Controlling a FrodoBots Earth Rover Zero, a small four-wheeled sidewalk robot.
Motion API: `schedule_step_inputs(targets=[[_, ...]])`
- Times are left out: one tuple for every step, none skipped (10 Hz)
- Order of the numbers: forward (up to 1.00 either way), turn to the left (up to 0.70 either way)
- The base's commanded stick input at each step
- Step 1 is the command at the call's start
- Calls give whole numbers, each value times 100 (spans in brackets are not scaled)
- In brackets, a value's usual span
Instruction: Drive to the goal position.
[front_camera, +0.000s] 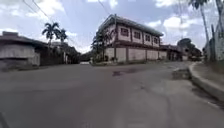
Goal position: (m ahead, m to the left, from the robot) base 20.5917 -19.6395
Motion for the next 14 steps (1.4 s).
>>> schedule_step_inputs(targets=[[85,-34],[85,-34],[85,-34],[85,-34],[85,-34],[85,-34],[85,-34],[85,-34],[85,-34],[85,-34],[85,-27],[85,-9],[85,0],[85,0]])
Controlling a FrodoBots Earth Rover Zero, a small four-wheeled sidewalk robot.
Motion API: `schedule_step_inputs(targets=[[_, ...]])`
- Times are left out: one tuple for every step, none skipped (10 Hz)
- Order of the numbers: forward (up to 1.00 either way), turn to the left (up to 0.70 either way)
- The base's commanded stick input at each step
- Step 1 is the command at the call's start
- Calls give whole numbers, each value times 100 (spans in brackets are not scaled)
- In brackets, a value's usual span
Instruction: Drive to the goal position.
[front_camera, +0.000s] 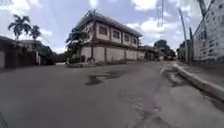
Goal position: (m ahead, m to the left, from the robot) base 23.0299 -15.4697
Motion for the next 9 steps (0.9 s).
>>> schedule_step_inputs(targets=[[85,-15],[85,-34],[85,-34],[85,-34],[85,-34],[85,-34],[85,-34],[85,-34],[85,-34]])
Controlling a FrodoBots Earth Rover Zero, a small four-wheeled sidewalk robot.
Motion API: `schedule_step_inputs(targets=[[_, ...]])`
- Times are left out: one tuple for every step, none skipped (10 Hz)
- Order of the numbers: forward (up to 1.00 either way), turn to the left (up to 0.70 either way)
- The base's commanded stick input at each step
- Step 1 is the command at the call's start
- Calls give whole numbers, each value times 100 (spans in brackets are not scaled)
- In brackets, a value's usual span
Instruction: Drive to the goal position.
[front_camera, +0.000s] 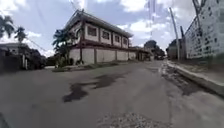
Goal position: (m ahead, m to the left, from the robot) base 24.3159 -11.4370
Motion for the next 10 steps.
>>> schedule_step_inputs(targets=[[85,-34],[85,-22],[85,0],[85,0],[85,0],[85,0],[85,0],[85,0],[85,0],[85,0]])
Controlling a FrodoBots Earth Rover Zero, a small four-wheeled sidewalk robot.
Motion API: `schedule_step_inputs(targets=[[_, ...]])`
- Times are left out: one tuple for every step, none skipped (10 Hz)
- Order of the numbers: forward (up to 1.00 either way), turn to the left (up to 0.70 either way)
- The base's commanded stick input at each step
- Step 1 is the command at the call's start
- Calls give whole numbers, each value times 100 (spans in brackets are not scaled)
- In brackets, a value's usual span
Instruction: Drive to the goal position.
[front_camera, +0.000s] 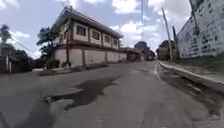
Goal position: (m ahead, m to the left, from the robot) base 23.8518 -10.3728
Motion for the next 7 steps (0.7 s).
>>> schedule_step_inputs(targets=[[85,0],[85,0],[85,0],[85,0],[85,0],[85,-8],[85,-26]])
